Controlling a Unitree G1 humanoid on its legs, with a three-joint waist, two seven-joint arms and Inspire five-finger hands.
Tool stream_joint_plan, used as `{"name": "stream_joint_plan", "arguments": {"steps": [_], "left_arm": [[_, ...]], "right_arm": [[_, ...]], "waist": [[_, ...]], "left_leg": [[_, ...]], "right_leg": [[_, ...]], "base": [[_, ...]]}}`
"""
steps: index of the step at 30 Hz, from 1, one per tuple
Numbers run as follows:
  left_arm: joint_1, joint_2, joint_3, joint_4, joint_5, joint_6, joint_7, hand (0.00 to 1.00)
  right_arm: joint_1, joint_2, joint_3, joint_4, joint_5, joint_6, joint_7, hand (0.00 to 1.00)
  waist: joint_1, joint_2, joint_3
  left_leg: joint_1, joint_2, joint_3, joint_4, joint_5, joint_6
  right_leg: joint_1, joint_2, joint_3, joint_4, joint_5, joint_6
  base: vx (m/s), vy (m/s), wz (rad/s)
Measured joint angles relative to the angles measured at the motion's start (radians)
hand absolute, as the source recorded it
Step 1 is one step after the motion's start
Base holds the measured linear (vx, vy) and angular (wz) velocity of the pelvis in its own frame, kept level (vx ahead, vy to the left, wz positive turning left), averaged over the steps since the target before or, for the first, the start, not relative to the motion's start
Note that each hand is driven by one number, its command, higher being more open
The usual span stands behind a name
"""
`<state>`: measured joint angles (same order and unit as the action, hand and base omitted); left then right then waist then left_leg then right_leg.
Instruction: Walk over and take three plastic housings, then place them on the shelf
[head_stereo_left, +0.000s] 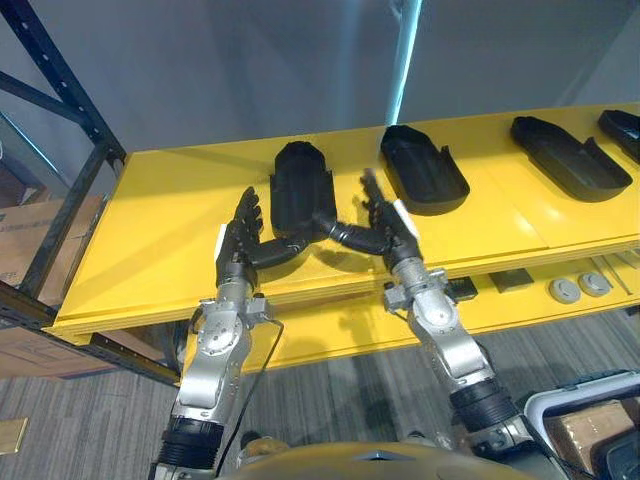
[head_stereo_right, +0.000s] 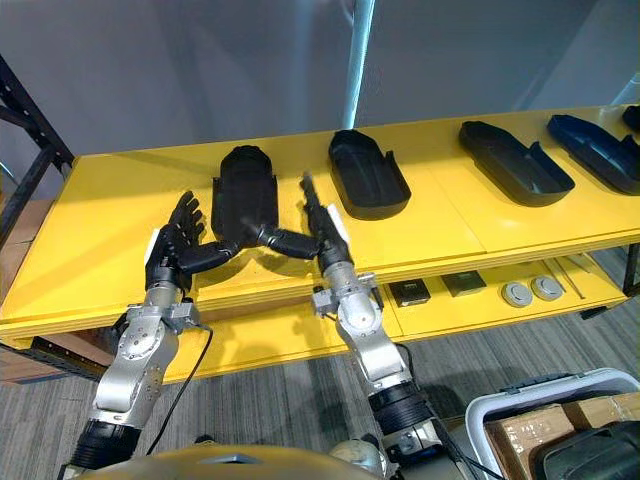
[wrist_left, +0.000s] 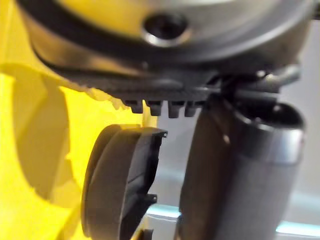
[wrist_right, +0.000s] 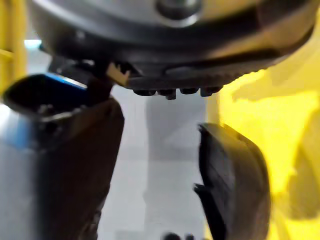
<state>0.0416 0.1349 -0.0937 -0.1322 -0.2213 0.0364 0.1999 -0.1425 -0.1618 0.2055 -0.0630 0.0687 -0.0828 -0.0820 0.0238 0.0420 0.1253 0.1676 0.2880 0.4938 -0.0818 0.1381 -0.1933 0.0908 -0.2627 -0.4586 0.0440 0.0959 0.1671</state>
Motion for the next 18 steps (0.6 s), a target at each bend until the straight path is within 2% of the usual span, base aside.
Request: {"name": "stream_joint_plan", "arguments": {"steps": [3, 6, 12, 16, 18], "left_arm": [[0.011, 0.0, 0.03, -0.025, 0.001, 0.0, -0.003, 1.0], [0.052, 0.001, 0.09, -0.082, 0.001, -0.004, -0.012, 1.0], [0.125, 0.001, 0.166, -0.159, -0.004, -0.034, -0.02, 1.0], [0.125, -0.001, 0.185, -0.16, -0.05, -0.037, -0.03, 1.0], [0.13, -0.012, 0.187, -0.16, -0.089, -0.037, -0.034, 1.0]], "right_arm": [[0.037, -0.006, -0.081, -0.134, -0.026, -0.059, -0.016, 1.0], [0.078, -0.055, -0.208, -0.25, -0.033, -0.14, -0.039, 1.0], [0.162, -0.068, -0.333, -0.337, 0.019, -0.225, -0.058, 1.0], [0.224, -0.059, -0.36, -0.352, 0.038, -0.238, -0.074, 1.0], [0.277, -0.016, -0.38, -0.355, 0.058, -0.238, -0.079, 1.0]], "waist": [[-0.003, 0.0, 0.0], [-0.011, -0.001, -0.001], [-0.025, 0.0, -0.002], [-0.03, 0.0, -0.002], [-0.03, 0.0, -0.002]], "left_leg": [[0.004, 0.0, 0.005, 0.0, -0.001, 0.0], [0.022, 0.0, 0.016, -0.001, -0.009, -0.007], [0.033, 0.001, 0.037, -0.001, -0.014, -0.011], [0.034, 0.001, 0.04, -0.001, -0.014, -0.011], [0.034, 0.002, 0.045, -0.001, -0.015, -0.012]], "right_leg": [[0.002, 0.002, 0.002, -0.004, 0.002, 0.0], [0.018, 0.004, 0.009, -0.016, 0.004, 0.001], [0.018, 0.009, 0.025, -0.03, 0.009, 0.003], [0.017, 0.01, 0.026, -0.031, 0.008, 0.003], [0.014, 0.01, 0.029, -0.032, 0.008, 0.003]], "base": [[0.02, 0.004, -0.04], [0.02, 0.01, -0.08], [0.02, 0.009, -0.09], [0.0, 0.003, -0.01], [0.02, 0.011, -0.04]]}}
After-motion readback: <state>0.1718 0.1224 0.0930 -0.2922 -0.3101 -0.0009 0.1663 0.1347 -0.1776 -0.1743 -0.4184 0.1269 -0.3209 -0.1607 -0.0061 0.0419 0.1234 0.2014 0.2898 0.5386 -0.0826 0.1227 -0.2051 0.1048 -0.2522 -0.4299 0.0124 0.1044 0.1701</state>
